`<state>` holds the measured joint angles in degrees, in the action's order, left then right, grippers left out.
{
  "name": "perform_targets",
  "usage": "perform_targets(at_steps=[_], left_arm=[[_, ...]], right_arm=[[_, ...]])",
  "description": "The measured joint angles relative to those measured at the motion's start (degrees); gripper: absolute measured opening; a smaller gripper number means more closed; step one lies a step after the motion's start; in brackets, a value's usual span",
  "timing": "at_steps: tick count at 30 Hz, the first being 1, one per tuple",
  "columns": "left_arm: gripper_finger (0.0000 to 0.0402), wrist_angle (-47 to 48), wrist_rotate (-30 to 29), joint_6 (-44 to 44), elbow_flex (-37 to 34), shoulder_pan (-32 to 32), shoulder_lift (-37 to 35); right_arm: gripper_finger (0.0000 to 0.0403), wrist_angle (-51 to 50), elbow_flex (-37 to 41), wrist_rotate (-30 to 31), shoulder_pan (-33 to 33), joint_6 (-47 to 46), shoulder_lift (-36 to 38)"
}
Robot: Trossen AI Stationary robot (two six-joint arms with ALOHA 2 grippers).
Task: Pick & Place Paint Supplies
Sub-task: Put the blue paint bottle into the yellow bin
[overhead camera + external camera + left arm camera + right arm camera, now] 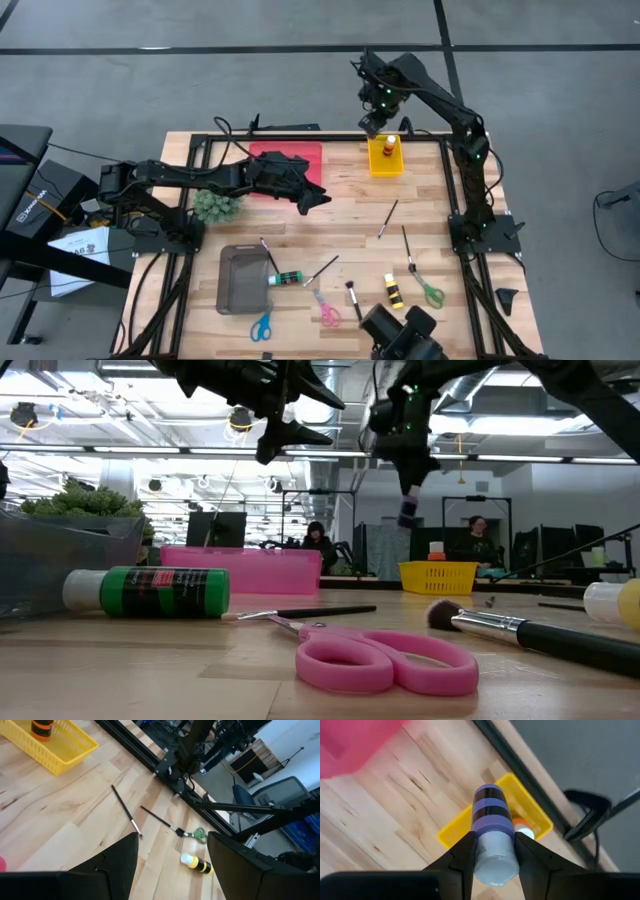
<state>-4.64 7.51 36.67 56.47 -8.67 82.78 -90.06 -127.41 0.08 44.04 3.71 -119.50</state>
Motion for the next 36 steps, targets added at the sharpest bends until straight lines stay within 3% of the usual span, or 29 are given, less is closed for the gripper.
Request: perform_targets(at_steps=[15,36], left_arm=[[0.0232,-0.02,-0.07,-2.03,0.0,-0.02,0.0],[0.0232,0.18,-0.13,-1.75,0.0,-0.02,0.0]], right_arm=[[0.0107,1.62,11.38,-0.02,1.43,-0.26,-0.02],[0.0107,5.0,11.64,-0.04,0.31,2.56,-4.65]])
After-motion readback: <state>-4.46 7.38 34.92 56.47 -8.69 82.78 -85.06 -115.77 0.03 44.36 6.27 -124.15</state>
